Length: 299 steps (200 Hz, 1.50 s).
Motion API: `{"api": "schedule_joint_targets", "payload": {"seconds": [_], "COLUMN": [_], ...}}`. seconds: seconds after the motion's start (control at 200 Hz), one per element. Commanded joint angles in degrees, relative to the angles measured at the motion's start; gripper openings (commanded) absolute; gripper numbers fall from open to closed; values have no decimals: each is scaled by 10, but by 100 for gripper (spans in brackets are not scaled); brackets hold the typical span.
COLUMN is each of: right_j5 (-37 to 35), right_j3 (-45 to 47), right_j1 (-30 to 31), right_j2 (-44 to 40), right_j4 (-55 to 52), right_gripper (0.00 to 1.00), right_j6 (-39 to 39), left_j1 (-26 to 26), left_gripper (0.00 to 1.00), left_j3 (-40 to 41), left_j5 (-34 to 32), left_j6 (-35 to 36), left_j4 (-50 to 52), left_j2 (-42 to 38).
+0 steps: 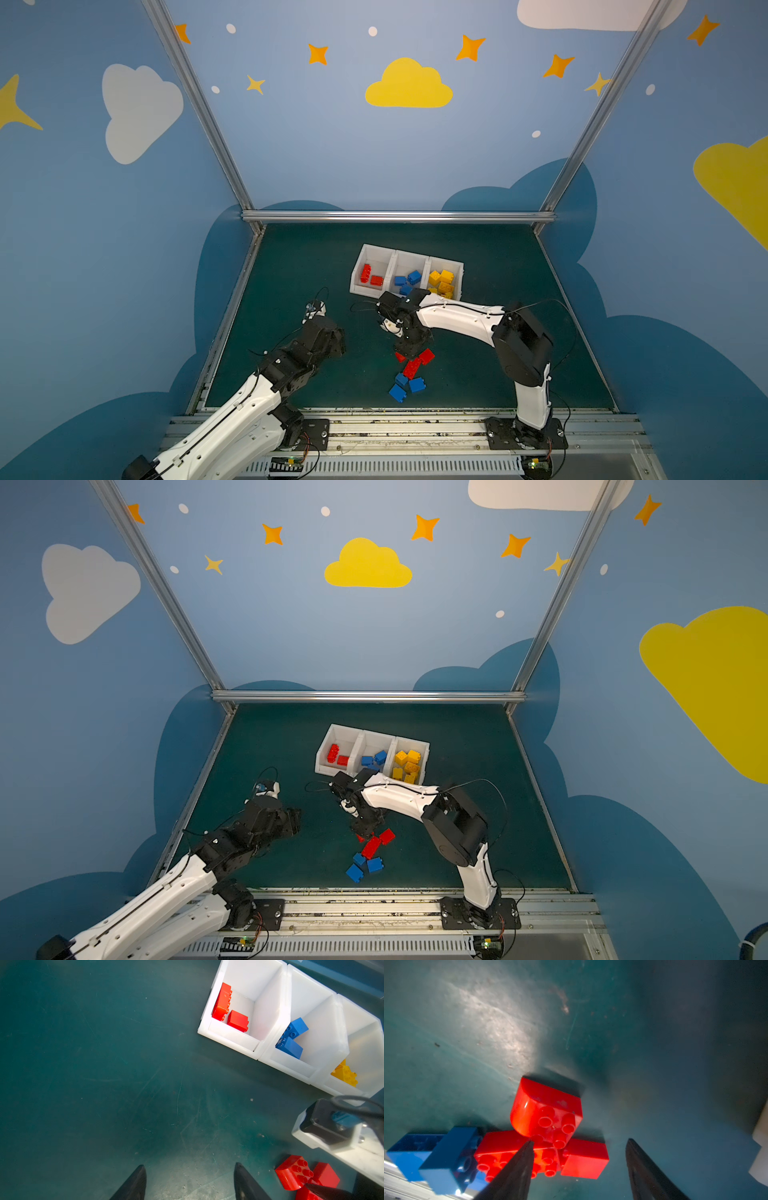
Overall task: Sort the legos into containers by color
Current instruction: Move the lego to the center of the table.
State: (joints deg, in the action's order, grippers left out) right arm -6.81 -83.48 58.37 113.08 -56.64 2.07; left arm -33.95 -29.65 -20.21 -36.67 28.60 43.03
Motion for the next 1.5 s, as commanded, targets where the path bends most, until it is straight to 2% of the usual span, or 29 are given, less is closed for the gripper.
{"api": "schedule_joint_targets", "payload": {"seconds": [0.0, 0.295, 0.551, 0.701, 1.006, 1.307, 1.492], "right_j5": [5, -18, 1, 21, 26, -34, -34], "right_j3": [-18, -46, -78, -32, 24, -6, -40], "right_j1": [6, 0, -32, -15, 7, 11, 10], "right_j2": [15, 38, 42, 5, -36, 11, 34], "right_j4": [-7, -12, -16, 2, 12, 5, 12], "right_gripper": [70, 69, 68, 68, 68, 68, 68], "right_j6": [7, -20, -56, -21, -11, -29, -38], "left_j1": [5, 7, 9, 10, 10, 11, 11], "left_gripper": [67, 67, 67, 67, 67, 67, 67], "left_j3": [7, 10, 10, 10, 12, 12, 16], "left_j5": [-7, -8, -6, -7, -5, -7, -7], "left_j6": [-4, -2, -2, -2, -6, -9, -13], "left_j4": [-8, -8, -7, -5, -6, 3, 2], "left_j2": [-1, -2, -2, -2, -5, -14, -20]}}
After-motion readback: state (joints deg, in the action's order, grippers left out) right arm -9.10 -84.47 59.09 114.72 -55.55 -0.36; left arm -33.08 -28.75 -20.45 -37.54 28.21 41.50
